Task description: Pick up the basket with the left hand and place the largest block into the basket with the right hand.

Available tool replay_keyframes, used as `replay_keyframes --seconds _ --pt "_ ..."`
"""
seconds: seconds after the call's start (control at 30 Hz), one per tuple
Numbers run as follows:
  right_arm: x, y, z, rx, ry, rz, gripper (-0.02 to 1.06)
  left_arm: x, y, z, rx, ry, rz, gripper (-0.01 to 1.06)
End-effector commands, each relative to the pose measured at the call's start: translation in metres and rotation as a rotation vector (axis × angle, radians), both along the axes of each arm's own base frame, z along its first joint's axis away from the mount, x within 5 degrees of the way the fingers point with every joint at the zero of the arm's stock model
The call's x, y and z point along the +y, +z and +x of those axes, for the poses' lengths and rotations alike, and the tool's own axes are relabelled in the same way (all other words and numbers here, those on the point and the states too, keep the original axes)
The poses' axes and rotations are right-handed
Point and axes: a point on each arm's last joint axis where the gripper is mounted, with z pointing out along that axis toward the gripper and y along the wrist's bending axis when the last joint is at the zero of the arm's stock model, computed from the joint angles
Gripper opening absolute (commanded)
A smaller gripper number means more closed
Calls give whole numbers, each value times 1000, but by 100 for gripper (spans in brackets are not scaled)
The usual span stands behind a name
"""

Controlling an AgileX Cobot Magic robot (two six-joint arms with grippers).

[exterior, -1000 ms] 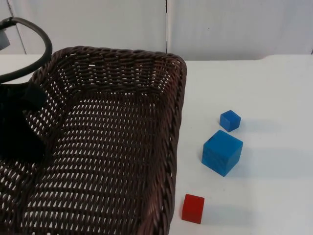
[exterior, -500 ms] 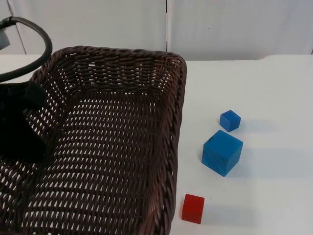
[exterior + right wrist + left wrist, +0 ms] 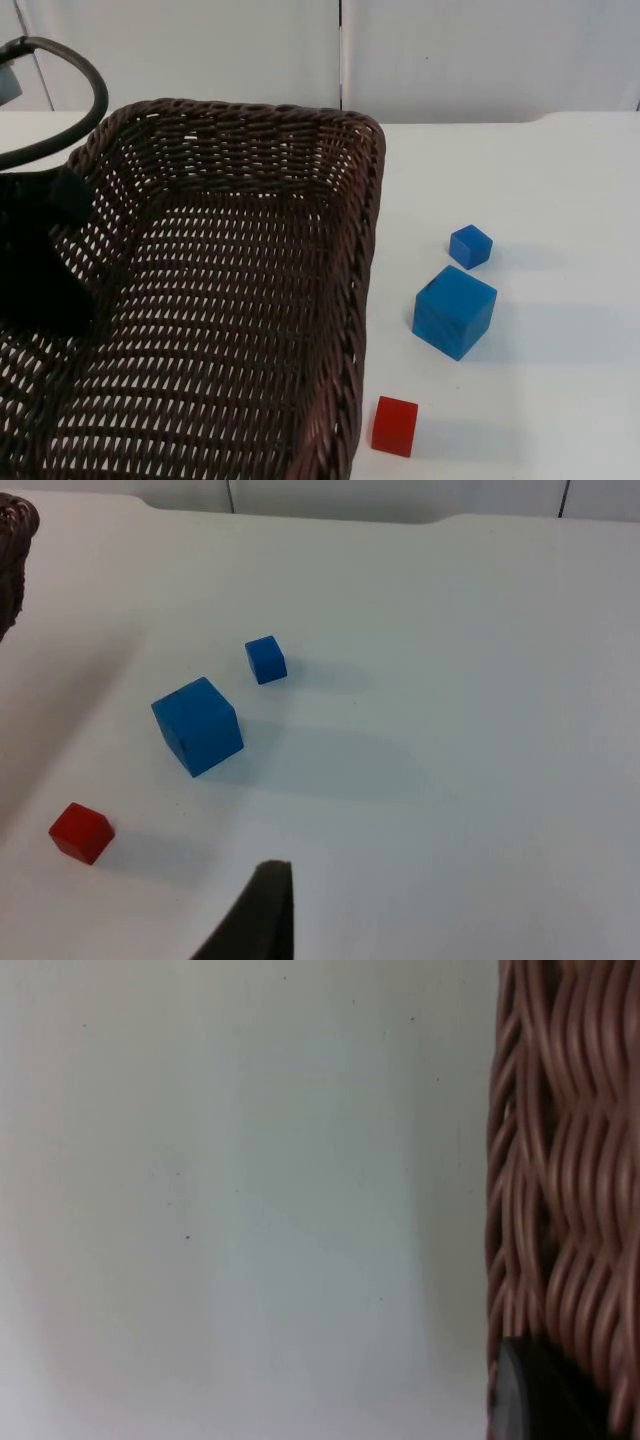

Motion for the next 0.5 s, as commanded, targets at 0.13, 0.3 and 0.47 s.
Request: replay_keyframes --seconds 0.13,0.3,0.47 --pt "0 27 -2 -189 -13 38 105 -2 4 -2 -2 15 -29 0" --pt "2 47 19 -164 -18 30 105 -2 4 -2 -2 15 -29 0" --pt "5 59 48 -105 -21 21 105 -2 4 -1 -2 16 -31 0"
